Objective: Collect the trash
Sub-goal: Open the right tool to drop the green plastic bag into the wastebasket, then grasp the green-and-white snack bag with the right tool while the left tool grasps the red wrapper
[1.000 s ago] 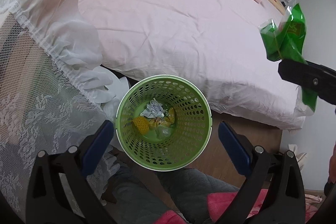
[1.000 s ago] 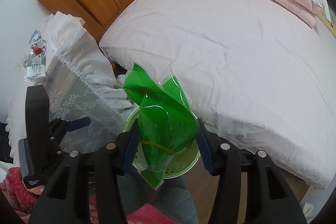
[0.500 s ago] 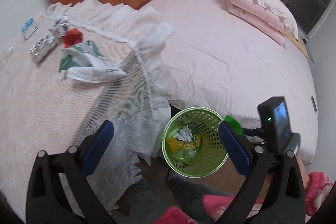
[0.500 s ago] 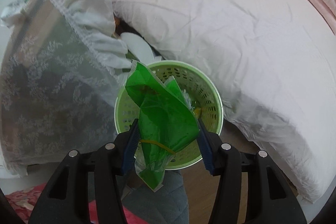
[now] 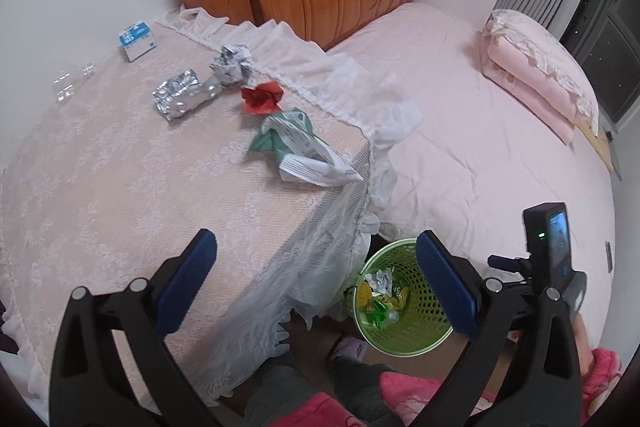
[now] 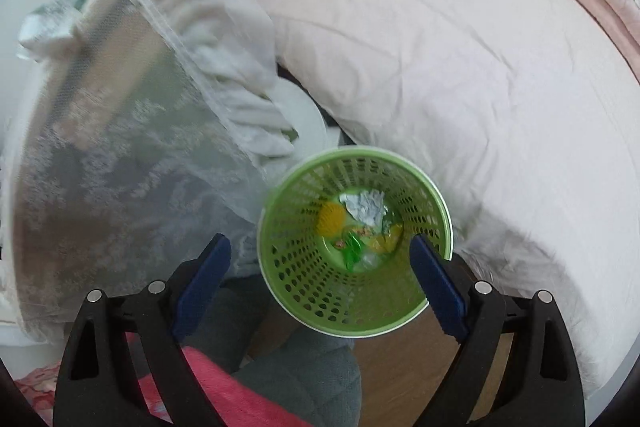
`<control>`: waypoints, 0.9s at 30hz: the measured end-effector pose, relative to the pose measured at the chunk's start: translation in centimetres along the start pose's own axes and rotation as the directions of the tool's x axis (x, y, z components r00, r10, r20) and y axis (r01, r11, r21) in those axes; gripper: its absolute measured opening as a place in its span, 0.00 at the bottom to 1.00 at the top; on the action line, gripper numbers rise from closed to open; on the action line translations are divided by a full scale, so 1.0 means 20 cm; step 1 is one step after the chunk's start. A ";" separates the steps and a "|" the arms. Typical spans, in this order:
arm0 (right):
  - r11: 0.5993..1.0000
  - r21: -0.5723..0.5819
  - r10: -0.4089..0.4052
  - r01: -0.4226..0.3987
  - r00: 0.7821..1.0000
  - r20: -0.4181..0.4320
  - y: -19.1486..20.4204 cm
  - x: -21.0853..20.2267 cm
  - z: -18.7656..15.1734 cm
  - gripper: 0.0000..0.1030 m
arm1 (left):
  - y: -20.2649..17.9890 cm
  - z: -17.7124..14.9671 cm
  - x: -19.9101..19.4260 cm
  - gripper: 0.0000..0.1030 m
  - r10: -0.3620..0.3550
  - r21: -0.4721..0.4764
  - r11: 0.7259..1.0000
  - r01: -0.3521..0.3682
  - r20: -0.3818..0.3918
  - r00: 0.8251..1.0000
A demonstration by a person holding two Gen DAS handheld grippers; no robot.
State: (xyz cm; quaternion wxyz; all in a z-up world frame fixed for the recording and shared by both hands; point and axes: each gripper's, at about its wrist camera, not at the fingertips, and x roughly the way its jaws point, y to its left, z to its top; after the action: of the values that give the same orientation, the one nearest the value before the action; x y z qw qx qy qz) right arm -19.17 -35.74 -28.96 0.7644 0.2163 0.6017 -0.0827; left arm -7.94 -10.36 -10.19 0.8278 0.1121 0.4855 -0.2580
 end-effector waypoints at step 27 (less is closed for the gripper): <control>0.971 -0.216 0.135 -0.099 0.978 0.157 0.72 -0.45 0.46 0.97 | 0.47 0.10 -0.08 0.93 0.012 -0.127 0.992 -0.006 0.045 0.999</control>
State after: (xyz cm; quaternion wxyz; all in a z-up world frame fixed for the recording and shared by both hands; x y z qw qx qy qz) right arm -7.76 -28.15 -15.40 0.8350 0.1627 0.5256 0.0077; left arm -2.08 -2.76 -8.47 0.8452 0.0556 0.4814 -0.2255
